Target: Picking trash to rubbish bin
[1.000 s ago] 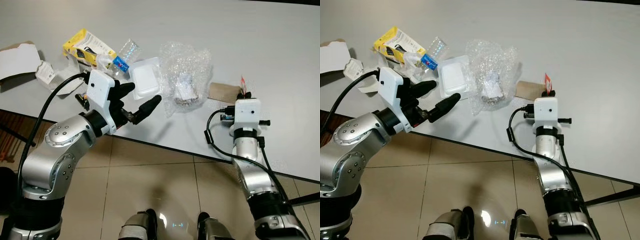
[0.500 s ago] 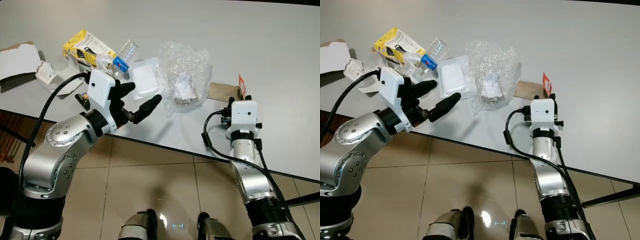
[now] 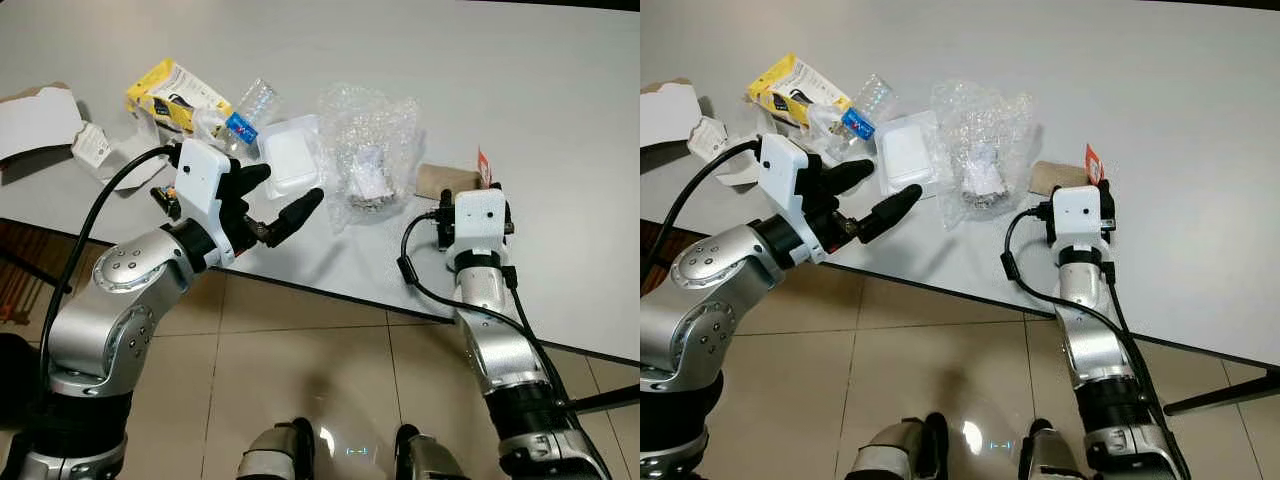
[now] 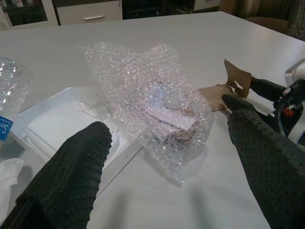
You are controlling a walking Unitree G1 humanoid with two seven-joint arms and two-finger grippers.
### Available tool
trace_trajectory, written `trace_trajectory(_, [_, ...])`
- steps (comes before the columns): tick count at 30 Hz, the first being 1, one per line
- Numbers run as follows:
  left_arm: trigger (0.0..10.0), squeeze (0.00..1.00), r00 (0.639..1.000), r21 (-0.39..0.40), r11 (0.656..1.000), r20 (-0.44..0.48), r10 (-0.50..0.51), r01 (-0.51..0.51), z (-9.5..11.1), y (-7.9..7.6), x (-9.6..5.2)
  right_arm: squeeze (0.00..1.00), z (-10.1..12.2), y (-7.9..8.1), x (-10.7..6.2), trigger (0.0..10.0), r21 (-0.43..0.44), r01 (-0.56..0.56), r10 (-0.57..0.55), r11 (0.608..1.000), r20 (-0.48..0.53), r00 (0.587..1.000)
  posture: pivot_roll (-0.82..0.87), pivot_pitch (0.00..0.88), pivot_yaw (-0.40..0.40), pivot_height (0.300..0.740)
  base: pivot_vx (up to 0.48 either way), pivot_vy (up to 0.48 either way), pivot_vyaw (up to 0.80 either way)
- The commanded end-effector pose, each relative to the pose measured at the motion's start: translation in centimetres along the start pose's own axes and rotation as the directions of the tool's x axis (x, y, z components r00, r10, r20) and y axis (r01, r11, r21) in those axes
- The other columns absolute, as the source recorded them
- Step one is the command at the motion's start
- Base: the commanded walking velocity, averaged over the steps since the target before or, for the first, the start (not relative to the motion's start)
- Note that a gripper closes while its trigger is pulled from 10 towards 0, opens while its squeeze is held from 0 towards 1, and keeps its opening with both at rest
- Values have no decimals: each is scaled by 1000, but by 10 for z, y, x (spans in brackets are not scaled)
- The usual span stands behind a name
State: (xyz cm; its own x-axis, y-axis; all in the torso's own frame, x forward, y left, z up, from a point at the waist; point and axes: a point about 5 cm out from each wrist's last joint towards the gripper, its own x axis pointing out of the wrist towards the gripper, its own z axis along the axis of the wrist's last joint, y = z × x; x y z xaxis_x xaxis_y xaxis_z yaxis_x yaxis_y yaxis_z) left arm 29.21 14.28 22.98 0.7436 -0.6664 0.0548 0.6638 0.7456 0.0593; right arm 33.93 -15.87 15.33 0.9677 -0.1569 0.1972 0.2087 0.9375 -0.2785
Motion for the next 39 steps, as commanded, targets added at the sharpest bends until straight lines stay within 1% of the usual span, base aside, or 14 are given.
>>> trace_trajectory(1, [10000,0,1000,12,1000,-4,-7,7,0,0,-1,1000,2,5,4,10000,24,-9,10,1000,-12,1000,218,216,132,740,0,0,0])
trace_trajectory(9, [10000,0,1000,16,1000,-9,-8,8,0,0,-3,1000,6,5,10,10000,35,-7,8,999,-7,1000,223,213,133,740,0,0,0])
trace_trajectory(17, [10000,0,1000,21,1000,-11,-22,22,3,-1,-4,1000,8,4,19,10000,50,28,-27,998,-26,999,235,214,141,740,0,0,0])
trace_trajectory(18, [10000,0,1000,21,1000,-11,-22,23,3,-1,-4,965,6,4,20,10000,61,32,-30,998,-39,999,237,214,142,740,0,0,0])
trace_trajectory(19, [10000,0,1000,20,1000,-11,-23,23,3,-1,-4,831,6,5,20,10000,64,29,-26,998,-44,999,237,215,144,740,0,0,0])
trace_trajectory(21, [10000,0,1000,20,1000,-12,-24,24,3,-1,-4,831,5,5,20,10000,66,27,-24,997,-46,999,237,215,144,740,0,0,0])
trace_trajectory(22, [10000,0,1000,19,1000,-13,-25,25,3,-1,-4,361,3,5,21,10000,69,27,-24,997,-55,998,239,216,143,740,0,0,0])
trace_trajectory(23, [10000,0,1000,19,999,-15,-25,26,2,-1,-5,0,1,4,22,10000,78,30,-25,996,-69,997,239,218,144,740,0,0,0])
trace_trajectory(27, [10000,0,999,17,999,-21,-27,28,2,-2,-6,0,-5,2,26,10000,98,40,-30,994,-107,994,244,226,146,740,0,0,0])
trace_trajectory(28, [10000,0,999,16,999,-24,-29,29,1,-3,-7,0,-9,1,28,10000,113,51,-36,992,-131,991,247,229,146,740,0,0,0])
trace_trajectory(34, [10000,0,999,13,1000,-34,-25,26,1,-3,-10,0,-15,-2,31,10000,127,63,-42,990,-165,985,258,240,147,740,0,0,0])
trace_trajectory(37, [10000,0,999,13,1000,-39,-23,24,0,-3,-12,0,-20,-3,33,10000,147,64,-35,987,-193,981,268,248,149,740,0,0,0])
trace_trajectory(38, [10000,0,999,13,1000,-44,-22,23,0,-3,-13,0,-23,-4,33,10000,177,74,-35,981,-214,976,268,248,149,740,0,0,0])
trace_trajectory(39, [10000,0,999,13,1000,-44,-22,23,0,-3,-13,0,-23,-4,33,10000,177,74,-35,981,-214,976,268,248,149,740,0,0,0])
